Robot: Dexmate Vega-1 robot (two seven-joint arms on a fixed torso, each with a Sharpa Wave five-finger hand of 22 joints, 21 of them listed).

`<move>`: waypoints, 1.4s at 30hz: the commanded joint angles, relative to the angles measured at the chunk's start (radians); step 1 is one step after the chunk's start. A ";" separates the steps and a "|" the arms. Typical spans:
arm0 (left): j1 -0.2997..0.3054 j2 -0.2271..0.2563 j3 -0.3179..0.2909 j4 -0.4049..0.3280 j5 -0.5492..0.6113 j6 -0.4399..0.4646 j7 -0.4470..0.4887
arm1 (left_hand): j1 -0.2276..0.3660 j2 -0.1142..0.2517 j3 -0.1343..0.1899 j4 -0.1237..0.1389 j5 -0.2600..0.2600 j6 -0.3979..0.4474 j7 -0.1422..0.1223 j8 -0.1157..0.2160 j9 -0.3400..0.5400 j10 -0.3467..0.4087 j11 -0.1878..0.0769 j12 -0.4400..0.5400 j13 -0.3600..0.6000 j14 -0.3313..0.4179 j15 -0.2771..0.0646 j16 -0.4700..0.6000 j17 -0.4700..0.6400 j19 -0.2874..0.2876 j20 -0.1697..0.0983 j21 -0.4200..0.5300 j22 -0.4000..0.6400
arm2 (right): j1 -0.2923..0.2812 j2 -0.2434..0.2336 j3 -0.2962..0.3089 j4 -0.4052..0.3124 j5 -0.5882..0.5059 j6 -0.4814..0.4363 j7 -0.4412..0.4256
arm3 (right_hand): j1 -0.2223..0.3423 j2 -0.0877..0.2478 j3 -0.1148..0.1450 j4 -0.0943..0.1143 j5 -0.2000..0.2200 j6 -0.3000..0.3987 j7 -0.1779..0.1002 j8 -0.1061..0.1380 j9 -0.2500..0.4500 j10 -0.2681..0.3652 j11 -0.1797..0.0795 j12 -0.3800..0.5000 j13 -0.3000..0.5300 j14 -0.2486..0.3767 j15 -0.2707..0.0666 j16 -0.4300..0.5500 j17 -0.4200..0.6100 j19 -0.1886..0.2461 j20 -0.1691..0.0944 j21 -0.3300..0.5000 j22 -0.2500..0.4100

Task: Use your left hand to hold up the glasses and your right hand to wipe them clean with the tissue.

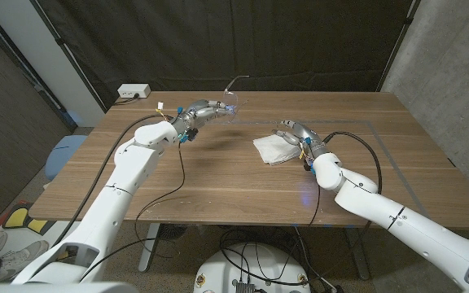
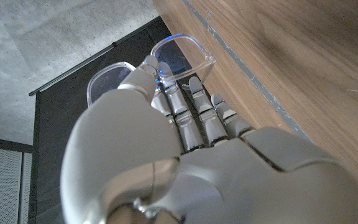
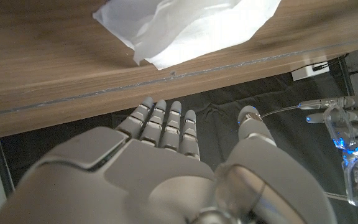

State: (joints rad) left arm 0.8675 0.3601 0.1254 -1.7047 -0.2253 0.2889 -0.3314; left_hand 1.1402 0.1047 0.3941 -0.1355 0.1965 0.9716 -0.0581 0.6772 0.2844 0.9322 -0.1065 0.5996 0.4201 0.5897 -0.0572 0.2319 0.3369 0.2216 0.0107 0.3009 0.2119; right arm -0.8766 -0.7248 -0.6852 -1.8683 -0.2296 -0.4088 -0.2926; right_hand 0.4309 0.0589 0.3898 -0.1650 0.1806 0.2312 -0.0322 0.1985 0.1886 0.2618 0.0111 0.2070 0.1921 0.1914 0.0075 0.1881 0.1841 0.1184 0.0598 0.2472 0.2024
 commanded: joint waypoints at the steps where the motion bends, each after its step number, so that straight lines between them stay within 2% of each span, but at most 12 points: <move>1: 0.028 -0.071 -0.057 -0.055 0.051 0.079 0.065 | -0.009 0.000 0.009 0.000 0.011 0.063 0.070 0.008 0.007 0.004 0.010 0.009 0.005 0.012 -0.158 -0.002 0.005 0.010 0.001 0.010 0.003 | 0.047 -0.021 -0.079 -0.050 -0.150 -0.138 0.120 | -0.004 -0.013 -0.010 0.007 -0.002 -0.034 -0.009 -0.011 0.005 -0.029 0.003 -0.007 0.003 -0.023 0.006 -0.006 0.006 -0.019 0.002 -0.008 0.005; 8: 0.038 -0.118 -0.079 -0.082 0.089 0.132 0.108 | -0.012 0.001 0.012 0.001 0.012 0.062 0.073 0.010 0.014 0.004 0.015 0.014 0.004 0.015 -0.156 -0.002 0.011 0.009 0.003 0.012 0.004 | 0.074 -0.030 -0.127 -0.073 -0.228 -0.190 0.194 | 0.002 -0.015 -0.016 0.012 -0.002 -0.062 -0.019 -0.013 0.005 -0.070 0.002 -0.014 0.004 -0.062 0.022 -0.011 0.008 -0.043 0.005 -0.016 0.006; 15: 0.040 -0.149 -0.100 -0.085 0.109 0.150 0.101 | -0.013 0.001 0.014 0.000 0.013 0.061 0.073 0.013 0.020 0.004 0.014 0.019 0.004 0.018 -0.155 -0.001 0.016 0.012 0.005 0.015 0.004 | 0.104 -0.032 -0.172 -0.089 -0.311 -0.256 0.278 | 0.005 -0.022 -0.024 0.014 0.000 -0.106 -0.020 -0.019 0.005 -0.115 0.004 -0.020 0.005 -0.101 0.027 -0.014 0.009 -0.067 0.005 -0.024 0.007; 23: 0.039 -0.170 -0.117 -0.083 0.125 0.154 0.079 | -0.014 0.002 0.016 0.000 0.014 0.058 0.074 0.015 0.027 -0.001 0.012 0.023 0.006 0.018 -0.152 -0.001 0.024 0.015 0.006 0.019 0.005 | 0.150 -0.024 -0.226 -0.082 -0.397 -0.309 0.391 | -0.011 -0.020 -0.037 0.030 0.000 -0.132 -0.056 -0.016 0.005 -0.159 0.002 -0.022 0.006 -0.128 0.038 -0.008 0.013 -0.093 0.012 -0.031 0.008; 29: 0.039 -0.179 -0.125 -0.082 0.138 0.156 0.067 | -0.017 0.001 0.019 0.000 0.015 0.057 0.075 0.016 0.032 -0.001 0.015 0.026 0.004 0.020 -0.152 -0.002 0.027 0.015 0.003 0.021 0.005 | 0.180 -0.017 -0.250 -0.074 -0.433 -0.337 0.476 | -0.014 -0.016 -0.041 0.033 0.000 -0.161 -0.055 -0.020 0.005 -0.199 -0.008 -0.026 0.006 -0.133 0.037 -0.003 0.014 -0.092 0.012 -0.028 0.009; 32: 0.039 -0.183 -0.129 -0.083 0.143 0.157 0.062 | -0.017 0.001 0.019 -0.001 0.015 0.057 0.074 0.018 0.035 -0.002 0.013 0.028 0.003 0.018 -0.151 -0.004 0.029 0.016 0.003 0.022 0.006 | 0.196 -0.012 -0.269 -0.068 -0.460 -0.348 0.517 | -0.012 -0.013 -0.042 0.033 0.000 -0.170 -0.070 -0.019 0.005 -0.209 -0.009 -0.025 0.006 -0.133 0.035 -0.002 0.014 -0.092 0.012 -0.027 0.009; 36: 0.039 -0.189 -0.134 -0.083 0.149 0.156 0.056 | -0.017 0.001 0.021 -0.001 0.015 0.056 0.076 0.018 0.038 -0.003 0.015 0.029 0.003 0.017 -0.151 -0.004 0.031 0.016 0.004 0.023 0.006 | 0.216 -0.007 -0.286 -0.058 -0.482 -0.356 0.573 | -0.008 -0.011 -0.042 0.031 0.001 -0.187 -0.060 -0.020 0.005 -0.215 -0.010 -0.022 0.006 -0.131 0.029 0.001 0.013 -0.087 0.006 -0.023 0.010; 42: 0.039 -0.195 -0.141 -0.081 0.154 0.154 0.046 | -0.018 0.000 0.024 -0.003 0.016 0.053 0.074 0.019 0.042 -0.005 0.015 0.032 0.002 0.020 -0.151 -0.005 0.034 0.015 0.003 0.025 0.006 | 0.226 -0.003 -0.299 -0.051 -0.517 -0.365 0.618 | 0.012 -0.005 -0.040 0.022 0.003 -0.199 -0.044 -0.012 0.005 -0.215 -0.009 -0.011 0.006 -0.088 0.002 0.017 0.012 -0.048 -0.014 -0.005 0.011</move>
State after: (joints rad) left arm 0.9056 0.1809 -0.0016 -1.7864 -0.0865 0.4415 -0.2683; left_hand 1.1176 0.1004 0.4119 -0.1368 0.2040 0.9625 -0.0489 0.6926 0.3221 0.9284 -0.0928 0.6263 0.4208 0.6001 -0.0571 0.2319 0.3654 0.2286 0.0179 0.3220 0.2165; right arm -0.6868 -0.7375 -0.9449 -1.9346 -0.6765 -0.7429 0.2151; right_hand 0.4289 0.0484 0.3475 -0.1336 0.1807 0.0370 -0.0804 0.1801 0.1883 0.0472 0.0031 0.1877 0.1933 0.0832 0.0155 0.1967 0.1933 0.0516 0.0509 0.2301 0.2108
